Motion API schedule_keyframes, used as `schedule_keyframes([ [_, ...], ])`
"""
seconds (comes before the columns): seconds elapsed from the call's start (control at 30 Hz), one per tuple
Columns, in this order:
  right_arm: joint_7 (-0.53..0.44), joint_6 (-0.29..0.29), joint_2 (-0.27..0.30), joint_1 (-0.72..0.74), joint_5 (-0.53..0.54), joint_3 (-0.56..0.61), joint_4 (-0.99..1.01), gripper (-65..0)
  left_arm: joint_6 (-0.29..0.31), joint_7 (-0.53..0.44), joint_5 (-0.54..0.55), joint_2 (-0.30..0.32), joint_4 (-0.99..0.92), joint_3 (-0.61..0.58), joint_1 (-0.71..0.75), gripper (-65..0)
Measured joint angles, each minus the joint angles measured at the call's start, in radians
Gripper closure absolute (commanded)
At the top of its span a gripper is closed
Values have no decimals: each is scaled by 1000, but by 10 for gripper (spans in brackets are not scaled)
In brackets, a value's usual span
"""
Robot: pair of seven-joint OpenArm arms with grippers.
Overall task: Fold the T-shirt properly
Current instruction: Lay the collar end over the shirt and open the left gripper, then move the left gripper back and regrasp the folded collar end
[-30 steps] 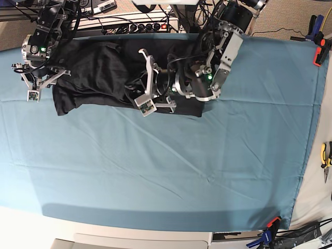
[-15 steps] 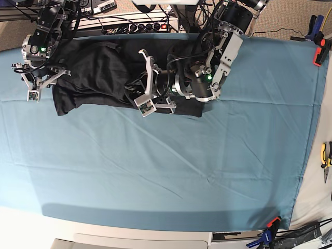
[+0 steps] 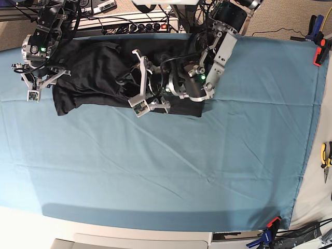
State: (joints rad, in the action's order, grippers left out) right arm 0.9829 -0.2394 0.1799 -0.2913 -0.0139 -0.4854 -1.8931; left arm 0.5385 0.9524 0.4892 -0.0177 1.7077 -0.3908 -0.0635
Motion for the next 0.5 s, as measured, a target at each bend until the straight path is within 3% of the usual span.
schedule_keyframes([
  [0.1,0,0,0,0,0,0,0,-255,-46,21,-16,24,0,5,-55,-1],
  [0.3,0,0,0,0,1,0,0,-255,-58,42,8,84,0,109,-84,0],
  [0.37,0,0,0,0,0,0,0,-255,-109,58,32,103,0,146,-82,0],
  [0.5,-1,0,0,0,0,0,0,-255,-134,64,50,149,0,171,-29,0],
])
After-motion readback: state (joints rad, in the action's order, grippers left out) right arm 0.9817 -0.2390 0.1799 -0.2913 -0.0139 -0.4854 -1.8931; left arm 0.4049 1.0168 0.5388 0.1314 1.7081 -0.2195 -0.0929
